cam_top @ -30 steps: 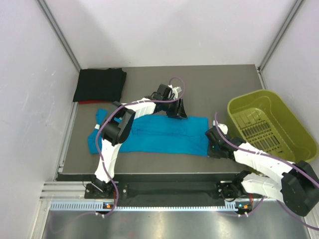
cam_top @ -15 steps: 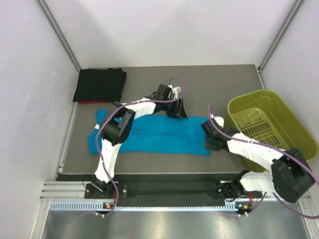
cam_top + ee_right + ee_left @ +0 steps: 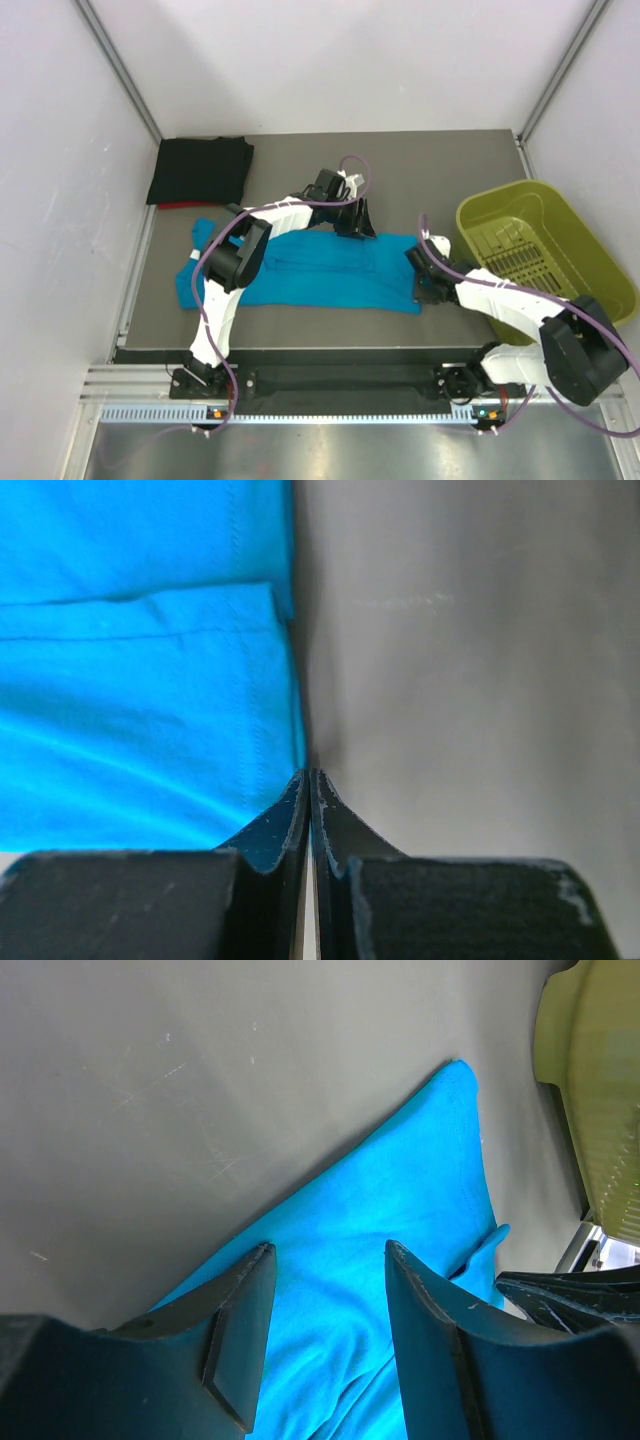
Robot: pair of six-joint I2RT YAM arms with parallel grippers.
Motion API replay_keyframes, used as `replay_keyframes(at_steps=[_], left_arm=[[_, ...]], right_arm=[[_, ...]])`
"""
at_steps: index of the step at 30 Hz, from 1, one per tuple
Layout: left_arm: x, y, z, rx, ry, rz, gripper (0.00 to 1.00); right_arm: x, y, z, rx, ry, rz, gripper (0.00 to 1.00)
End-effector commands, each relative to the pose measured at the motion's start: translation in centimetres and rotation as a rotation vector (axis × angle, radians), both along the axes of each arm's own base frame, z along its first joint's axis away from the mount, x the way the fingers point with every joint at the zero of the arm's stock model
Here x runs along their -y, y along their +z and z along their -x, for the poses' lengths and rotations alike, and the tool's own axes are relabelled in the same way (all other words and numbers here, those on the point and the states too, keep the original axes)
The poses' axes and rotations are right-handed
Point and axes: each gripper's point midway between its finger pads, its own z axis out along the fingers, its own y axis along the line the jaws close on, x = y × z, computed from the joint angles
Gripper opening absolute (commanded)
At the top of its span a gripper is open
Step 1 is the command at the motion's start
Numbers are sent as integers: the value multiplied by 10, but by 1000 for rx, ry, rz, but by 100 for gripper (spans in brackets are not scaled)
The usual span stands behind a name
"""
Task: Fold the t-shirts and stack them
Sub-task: Fold the tshirt
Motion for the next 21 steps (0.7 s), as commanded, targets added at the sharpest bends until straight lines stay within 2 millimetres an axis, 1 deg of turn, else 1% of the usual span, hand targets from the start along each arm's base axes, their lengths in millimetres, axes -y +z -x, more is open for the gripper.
replay_keyframes(at_steps=[1,3,7,10,11,12,13,14,15,18,21], left_arm=[[-16,-41,-3,-15,43,-104,54],[-16,-41,-4,-11,45,-106,54],[-17,-40,-5,-10,47,-108,54],[-17,-39,-7,-11,52,-104,54],[-16,-39,-6,-12,52,-104,54],[-16,-39,-6,-15,52,-101,54],[-15,-39,-6,-18,54,-99,54],[-15,-40,-6,-20,54,-97,54],[-14,-39,-7,-18,55,-95,54],[-14,-38,-7,-18,55,-91,54],[-15,-38,-7,-21,56,-92,54]], right_arm=[[12,5,3,25,-34,20,0],[15,7,3,36,-44,26,0],[10,5,3,33,-49,-3,0],[3,14,-5,55,-43,-27,1],[-1,25,-13,78,-38,-34,2],[-2,31,-18,89,-40,-35,5],[-4,36,-24,100,-40,-34,6],[-8,46,-34,117,-32,-38,6],[-9,50,-40,126,-33,-39,7],[-16,53,-60,137,-13,-35,8],[-20,45,-73,126,-15,-37,8]])
